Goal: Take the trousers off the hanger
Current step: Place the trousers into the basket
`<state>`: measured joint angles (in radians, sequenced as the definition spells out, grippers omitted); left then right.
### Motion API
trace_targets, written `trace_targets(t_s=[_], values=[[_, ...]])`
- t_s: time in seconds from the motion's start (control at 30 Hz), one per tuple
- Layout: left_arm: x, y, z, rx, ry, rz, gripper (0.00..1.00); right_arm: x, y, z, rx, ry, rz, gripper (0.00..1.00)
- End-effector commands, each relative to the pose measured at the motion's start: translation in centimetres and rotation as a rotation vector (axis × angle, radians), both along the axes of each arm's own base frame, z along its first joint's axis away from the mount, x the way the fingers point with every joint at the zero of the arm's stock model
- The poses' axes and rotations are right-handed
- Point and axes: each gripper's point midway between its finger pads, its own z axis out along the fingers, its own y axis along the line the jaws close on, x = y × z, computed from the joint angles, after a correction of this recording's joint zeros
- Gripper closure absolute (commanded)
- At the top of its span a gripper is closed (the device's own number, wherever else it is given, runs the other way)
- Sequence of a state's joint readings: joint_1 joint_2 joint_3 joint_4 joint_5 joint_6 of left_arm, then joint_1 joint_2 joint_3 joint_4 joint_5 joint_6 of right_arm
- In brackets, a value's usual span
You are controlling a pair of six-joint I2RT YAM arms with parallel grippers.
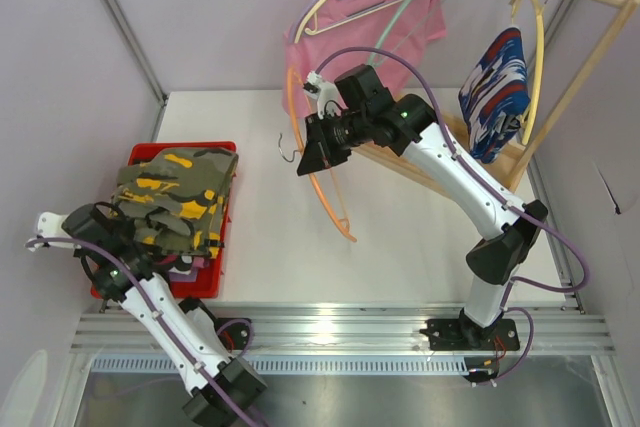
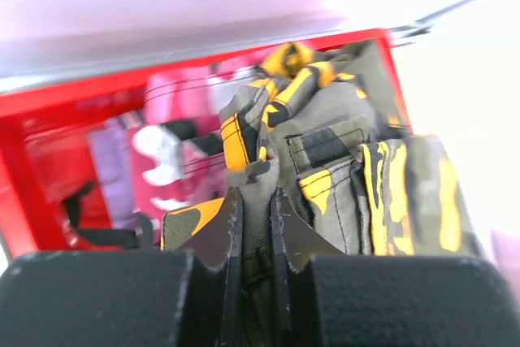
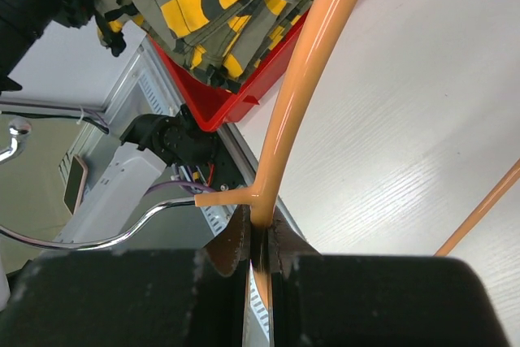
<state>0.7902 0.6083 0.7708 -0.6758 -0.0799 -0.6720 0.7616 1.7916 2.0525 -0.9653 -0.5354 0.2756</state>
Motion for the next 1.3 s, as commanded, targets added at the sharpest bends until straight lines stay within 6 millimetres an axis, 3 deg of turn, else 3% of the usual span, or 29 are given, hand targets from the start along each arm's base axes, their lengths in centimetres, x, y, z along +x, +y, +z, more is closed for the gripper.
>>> trace_targets(t_s=[0.0, 0.17, 0.33, 0.4, 0.6, 0.67, 0.73, 0.87, 1.0, 1.03, 1.07, 1.1, 1.27], values=[[1.6, -0.5, 5.0, 0.094, -0.11, -0.093, 1.0, 0.1, 0.4, 2.4, 0.059, -0.049, 0.022, 1.0], [1.6, -1.0, 5.7, 0.078, -0.127, -0.092, 1.0, 0.0, 0.4, 2.2, 0.053, -0.045, 0.027, 1.0], [-1.8, 1.2, 3.2, 0.075, -0.002, 0.113, 0.99, 0.0, 0.2, 2.1, 0.048, -0.05, 0.029, 1.0], [-2.1, 1.5, 2.3, 0.066, 0.023, 0.134, 0.98, -0.1, 0.2, 1.8, 0.043, -0.045, 0.032, 1.0], [-2.8, 0.3, -1.5, -0.073, 0.04, 0.189, 0.5, 0.0, 0.3, 1.7, 0.041, -0.042, 0.032, 1.0], [-3.1, 0.0, -3.6, -0.116, 0.065, 0.205, 0.43, 0.0, 0.2, 1.6, 0.038, -0.042, 0.03, 1.0], [-2.7, -0.3, -4.1, -0.131, 0.057, 0.186, 0.4, 0.0, 0.2, 1.5, 0.034, -0.041, 0.03, 1.0], [-1.9, -1.3, -7.3, -0.201, 0.061, 0.14, 0.54, 0.0, 0.2, 1.4, 0.032, -0.038, 0.03, 1.0], [-1.8, -1.8, -7.6, -0.214, 0.061, 0.118, 0.74, 0.1, 0.2, 1.3, 0.031, -0.033, 0.026, 1.0], [-2.0, -1.7, -7.4, -0.208, 0.061, 0.125, 0.81, 0.1, 0.2, 1.3, 0.03, -0.037, 0.027, 1.0], [-2.1, -1.6, -6.5, -0.194, 0.057, 0.132, 0.94, 0.1, 0.2, 1.2, 0.027, -0.032, 0.026, 1.0], [-2.2, -1.4, -5.4, -0.176, 0.049, 0.138, 1.0, 0.1, 0.2, 1.2, 0.03, -0.03, 0.027, 1.0], [-2.7, -0.1, -0.3, -0.038, 0.03, 0.148, 1.0, 0.2, 0.5, 1.2, 0.038, -0.023, 0.032, 1.0]])
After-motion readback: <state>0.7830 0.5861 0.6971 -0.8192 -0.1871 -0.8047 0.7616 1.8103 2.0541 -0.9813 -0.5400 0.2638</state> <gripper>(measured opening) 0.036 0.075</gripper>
